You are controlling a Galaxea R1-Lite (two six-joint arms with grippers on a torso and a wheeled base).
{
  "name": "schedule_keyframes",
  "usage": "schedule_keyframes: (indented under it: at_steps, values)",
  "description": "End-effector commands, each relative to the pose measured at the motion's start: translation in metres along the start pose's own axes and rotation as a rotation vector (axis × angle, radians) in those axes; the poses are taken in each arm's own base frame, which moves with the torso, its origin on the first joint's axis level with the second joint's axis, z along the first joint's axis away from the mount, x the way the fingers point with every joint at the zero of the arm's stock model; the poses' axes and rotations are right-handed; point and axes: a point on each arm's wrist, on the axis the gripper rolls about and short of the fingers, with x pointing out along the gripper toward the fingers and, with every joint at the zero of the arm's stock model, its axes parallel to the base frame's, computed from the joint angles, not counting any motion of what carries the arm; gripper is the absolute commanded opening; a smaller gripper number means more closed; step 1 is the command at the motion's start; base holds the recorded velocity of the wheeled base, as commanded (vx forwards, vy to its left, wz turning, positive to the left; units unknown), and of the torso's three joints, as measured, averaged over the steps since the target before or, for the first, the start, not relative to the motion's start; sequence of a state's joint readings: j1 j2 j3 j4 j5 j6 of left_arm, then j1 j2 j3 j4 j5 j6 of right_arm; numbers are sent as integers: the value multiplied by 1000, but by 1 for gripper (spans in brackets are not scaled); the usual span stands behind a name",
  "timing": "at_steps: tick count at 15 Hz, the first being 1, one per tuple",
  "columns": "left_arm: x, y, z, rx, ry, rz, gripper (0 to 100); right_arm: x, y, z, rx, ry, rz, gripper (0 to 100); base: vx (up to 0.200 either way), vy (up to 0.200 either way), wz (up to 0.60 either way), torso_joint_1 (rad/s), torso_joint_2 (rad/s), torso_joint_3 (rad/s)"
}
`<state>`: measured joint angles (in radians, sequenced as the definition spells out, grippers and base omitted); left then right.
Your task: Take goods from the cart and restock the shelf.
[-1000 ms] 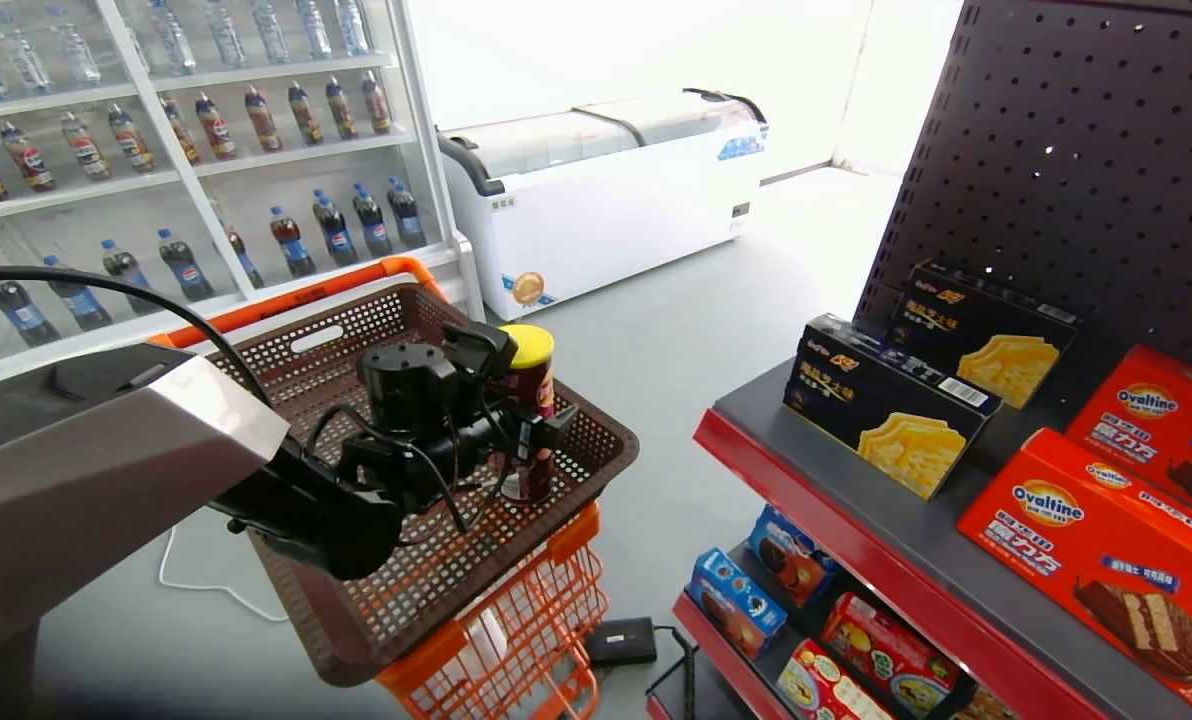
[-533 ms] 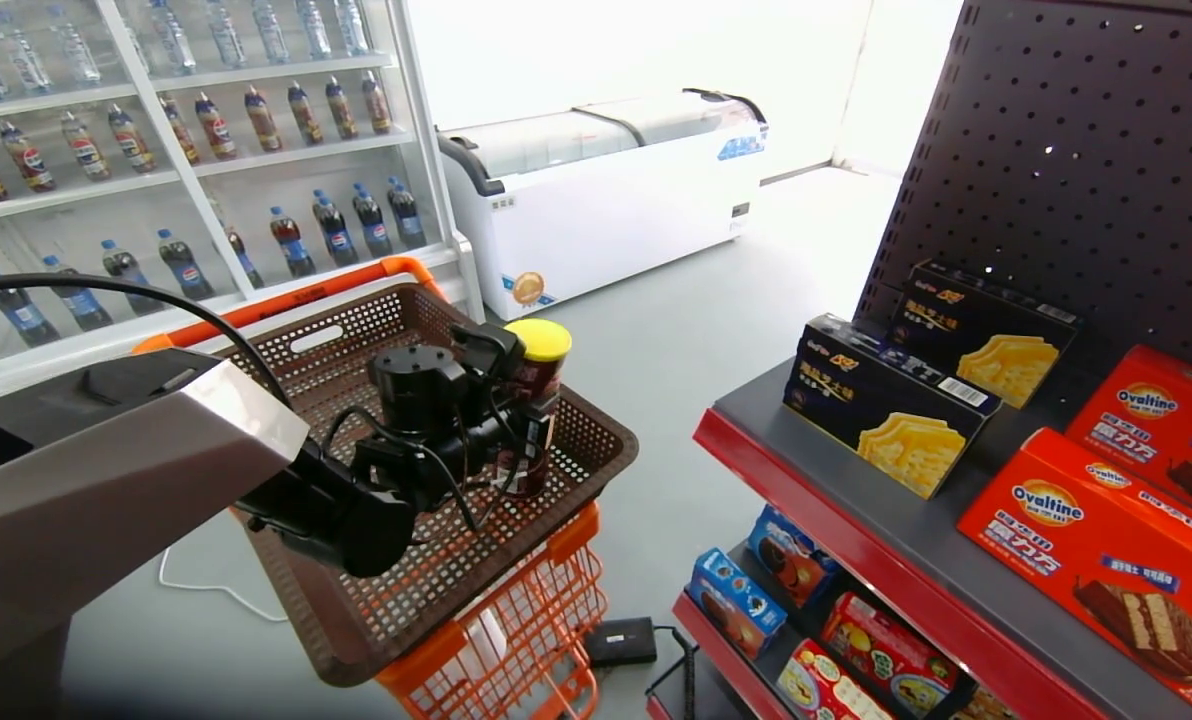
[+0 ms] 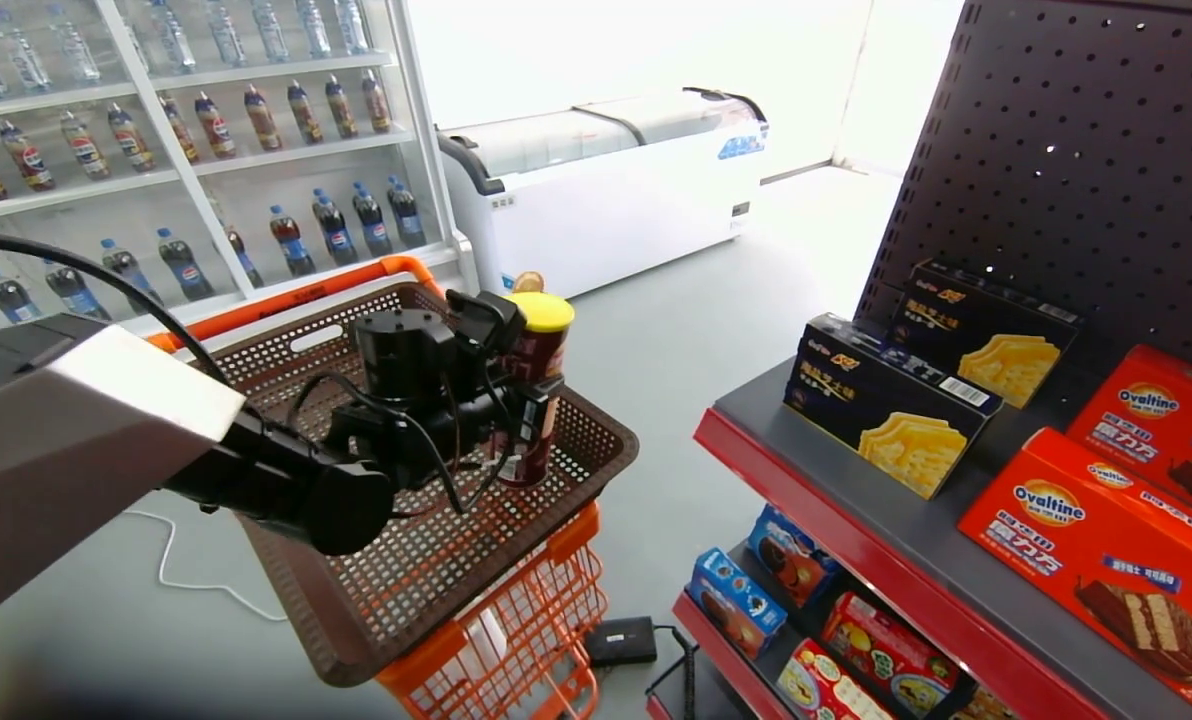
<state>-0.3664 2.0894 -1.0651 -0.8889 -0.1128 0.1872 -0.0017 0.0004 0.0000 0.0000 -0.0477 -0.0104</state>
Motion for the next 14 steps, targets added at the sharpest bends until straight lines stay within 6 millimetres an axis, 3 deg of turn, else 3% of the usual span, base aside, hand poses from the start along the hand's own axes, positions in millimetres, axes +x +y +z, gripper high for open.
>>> schedule_keyframes:
  at_steps: [1,5,10,14]
  values:
    - [-38,3,50,4,-42,-71,0,0,0,0,0,1,2,100,0,0,0,0,0,0]
    - [-68,2,75,3,-60,-80,0,0,0,0,0,1,0,100,0,0,0,0,0,0]
    - [-112,-4,88,-13,-16,-229,0,0,0,0,0,1,0,100,0,0,0,0,0,0]
    - [-129,-20,104,-31,-66,-342,0,0,0,0,0,1,2,100,0,0,0,0,0,0]
